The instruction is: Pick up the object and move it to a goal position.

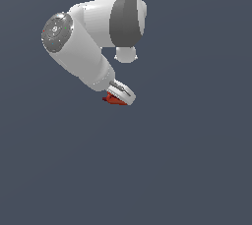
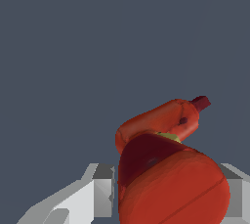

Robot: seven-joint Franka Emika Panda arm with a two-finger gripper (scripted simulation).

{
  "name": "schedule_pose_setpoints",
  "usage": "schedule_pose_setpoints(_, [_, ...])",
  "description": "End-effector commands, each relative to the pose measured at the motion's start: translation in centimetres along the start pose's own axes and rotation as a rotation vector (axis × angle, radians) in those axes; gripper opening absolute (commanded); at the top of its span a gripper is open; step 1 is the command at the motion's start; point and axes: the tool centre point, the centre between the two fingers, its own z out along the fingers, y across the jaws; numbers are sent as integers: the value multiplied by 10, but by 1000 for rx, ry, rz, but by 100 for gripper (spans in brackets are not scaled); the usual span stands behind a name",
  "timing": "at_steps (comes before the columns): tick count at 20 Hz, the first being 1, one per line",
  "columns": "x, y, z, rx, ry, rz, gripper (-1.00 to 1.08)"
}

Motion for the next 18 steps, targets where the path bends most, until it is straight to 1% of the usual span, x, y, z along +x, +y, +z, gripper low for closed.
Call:
schedule_pose_setpoints(1, [-9,0,-9,3,4,-2,-100])
schedule_pose_setpoints(6, [-35,1,-28,3,4,-2,-100])
schedule_pose_setpoints(10, [-51,1,-40,3,4,-2,-100])
schedule_pose_setpoints(14, [-58,1,-46,3,4,-2,-100])
schedule_pose_setpoints(18, [-58,1,-46,3,4,-2,-100])
